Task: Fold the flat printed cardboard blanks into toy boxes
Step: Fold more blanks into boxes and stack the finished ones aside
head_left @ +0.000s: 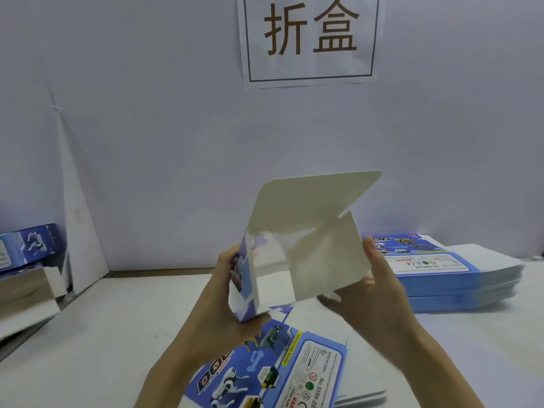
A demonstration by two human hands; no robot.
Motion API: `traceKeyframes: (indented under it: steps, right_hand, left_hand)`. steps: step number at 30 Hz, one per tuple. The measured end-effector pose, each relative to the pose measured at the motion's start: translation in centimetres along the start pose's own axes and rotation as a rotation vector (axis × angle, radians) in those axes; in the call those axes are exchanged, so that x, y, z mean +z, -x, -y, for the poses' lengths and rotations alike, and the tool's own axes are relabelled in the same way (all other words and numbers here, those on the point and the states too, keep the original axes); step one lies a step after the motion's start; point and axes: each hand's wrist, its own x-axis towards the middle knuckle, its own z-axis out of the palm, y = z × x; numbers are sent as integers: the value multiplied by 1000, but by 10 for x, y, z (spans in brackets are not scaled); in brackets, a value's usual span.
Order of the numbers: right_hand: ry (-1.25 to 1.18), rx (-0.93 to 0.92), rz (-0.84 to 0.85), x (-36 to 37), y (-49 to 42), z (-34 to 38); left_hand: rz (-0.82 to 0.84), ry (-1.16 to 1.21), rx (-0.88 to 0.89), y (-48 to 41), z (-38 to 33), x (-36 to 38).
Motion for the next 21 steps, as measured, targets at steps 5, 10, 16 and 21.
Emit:
traceKeyframes:
  steps: [5,10,16,21]
  right_hand:
    - [40,98,120,-1,5,7]
    - [17,81,116,-1,10,18]
    - [49,46,164,-5,16,27]
    - [76,-1,157,0,19,33]
  left_hand:
    - [-6,-31,4,0,-5,0]
    - [1,-72,35,0,-9,6]
    - [-15,-71,87,-1,-19,7]
    - [-36,-94,136,1,-24,10]
